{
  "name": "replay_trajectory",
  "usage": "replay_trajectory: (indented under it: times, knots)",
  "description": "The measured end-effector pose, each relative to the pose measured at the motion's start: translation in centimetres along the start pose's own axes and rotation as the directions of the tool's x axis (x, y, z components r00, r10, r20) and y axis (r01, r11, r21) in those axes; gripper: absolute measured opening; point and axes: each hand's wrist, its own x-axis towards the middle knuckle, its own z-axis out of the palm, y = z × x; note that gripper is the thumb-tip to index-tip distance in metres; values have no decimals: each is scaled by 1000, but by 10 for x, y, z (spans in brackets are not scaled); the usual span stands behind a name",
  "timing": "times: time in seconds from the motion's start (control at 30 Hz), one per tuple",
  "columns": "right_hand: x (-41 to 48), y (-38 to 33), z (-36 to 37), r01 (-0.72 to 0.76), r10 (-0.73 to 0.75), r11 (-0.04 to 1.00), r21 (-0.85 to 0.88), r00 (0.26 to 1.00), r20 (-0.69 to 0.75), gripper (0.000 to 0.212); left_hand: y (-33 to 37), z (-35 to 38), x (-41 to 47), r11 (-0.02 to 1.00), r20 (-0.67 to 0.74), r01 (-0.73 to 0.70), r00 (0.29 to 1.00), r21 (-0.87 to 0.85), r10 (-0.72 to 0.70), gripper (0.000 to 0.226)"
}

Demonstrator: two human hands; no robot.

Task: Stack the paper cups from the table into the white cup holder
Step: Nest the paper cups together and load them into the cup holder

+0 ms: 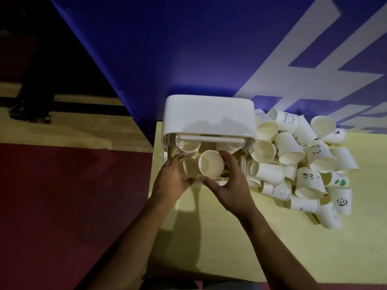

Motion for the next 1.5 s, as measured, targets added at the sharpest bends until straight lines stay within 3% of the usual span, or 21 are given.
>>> replay_trajectory:
  times: [0.2,0.53,0.7,0.83,1.2,1.5]
  knots:
    - [4,12,31,17,-6,996,-84,992,127,73,-10,-14,-4,985,-35,23,999,-174,-29,42]
    - [26,32,62,-85,94,995,-46,970,223,79,-9,-10,15,975,-9,38,999,-220,-41,42]
    - [35,38,68,-128,138,990,-55,956,258,93,-11,-11,17,968,8,71,997,-242,-72,47]
    - [37,38,67,-111,115,993,-32,959,261,86,-10,-11,19,968,25,67,998,-241,-63,52]
    - [32,41,66,-194,193,981,-19,951,242,72,-8,-13,17,967,52,96,995,-234,-86,38]
    - [35,36,62,-287,284,957,-28,919,274,111,-4,-13,20,952,137,191,977,-238,-162,65]
